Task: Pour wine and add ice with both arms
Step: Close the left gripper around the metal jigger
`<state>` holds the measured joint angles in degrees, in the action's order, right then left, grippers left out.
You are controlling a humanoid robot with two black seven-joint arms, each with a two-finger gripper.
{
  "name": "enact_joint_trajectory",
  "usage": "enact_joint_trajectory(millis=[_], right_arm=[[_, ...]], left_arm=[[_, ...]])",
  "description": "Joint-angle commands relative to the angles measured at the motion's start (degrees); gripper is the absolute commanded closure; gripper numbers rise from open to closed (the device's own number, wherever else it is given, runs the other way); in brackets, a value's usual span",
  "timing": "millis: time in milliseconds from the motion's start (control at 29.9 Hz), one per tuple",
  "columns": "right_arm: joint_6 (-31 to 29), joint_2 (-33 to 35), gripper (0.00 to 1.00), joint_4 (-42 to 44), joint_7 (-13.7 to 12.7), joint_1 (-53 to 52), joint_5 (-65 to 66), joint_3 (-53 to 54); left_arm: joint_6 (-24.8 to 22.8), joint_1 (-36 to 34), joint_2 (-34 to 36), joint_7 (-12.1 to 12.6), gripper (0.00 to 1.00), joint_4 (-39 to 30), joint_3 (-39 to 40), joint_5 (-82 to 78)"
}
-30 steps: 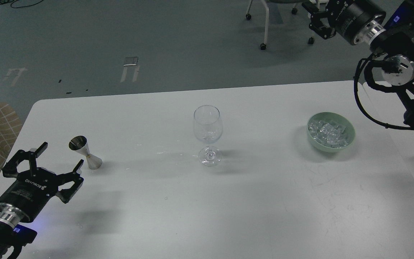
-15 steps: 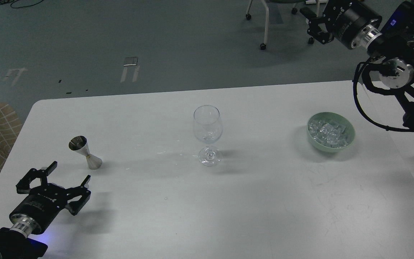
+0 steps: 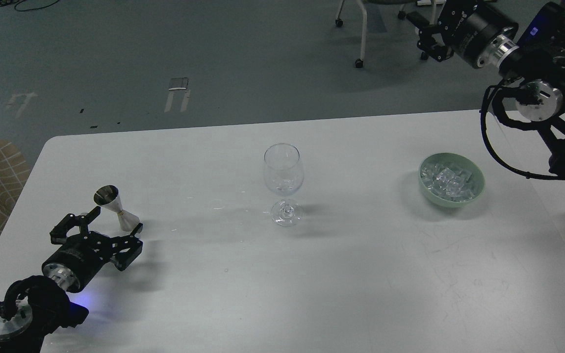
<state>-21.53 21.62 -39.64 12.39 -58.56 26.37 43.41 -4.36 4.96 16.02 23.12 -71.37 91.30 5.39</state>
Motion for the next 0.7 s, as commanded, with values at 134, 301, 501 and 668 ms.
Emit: enact_joint_trajectory(millis=[134,301,501,668], right_arm=[[0.1,0.0,0.00,0.1,0.0,0.1,0.1,0.0],[0.5,-0.3,0.00,0.2,0.0,0.1,0.1,0.0],[0.5,-0.3,0.00,0.2,0.0,0.2,0.1,-0.1],[0.5,-0.3,0.00,0.2,0.0,0.1,0.2,-0.1]], left_arm=[[-0.7,-6.3,-0.2,-0.5,0.02,7.5,-0.2,0.0],[-0.7,-7.9,-0.2,-0.5,0.02,9.0,-0.2,0.0],[-0.7,-8.6,-0.5,-0.7,0.06,9.1,-0.7,-0.6],[-0.7,-8.6,-0.5,-4.4,0.23,9.1,-2.6,-1.4]])
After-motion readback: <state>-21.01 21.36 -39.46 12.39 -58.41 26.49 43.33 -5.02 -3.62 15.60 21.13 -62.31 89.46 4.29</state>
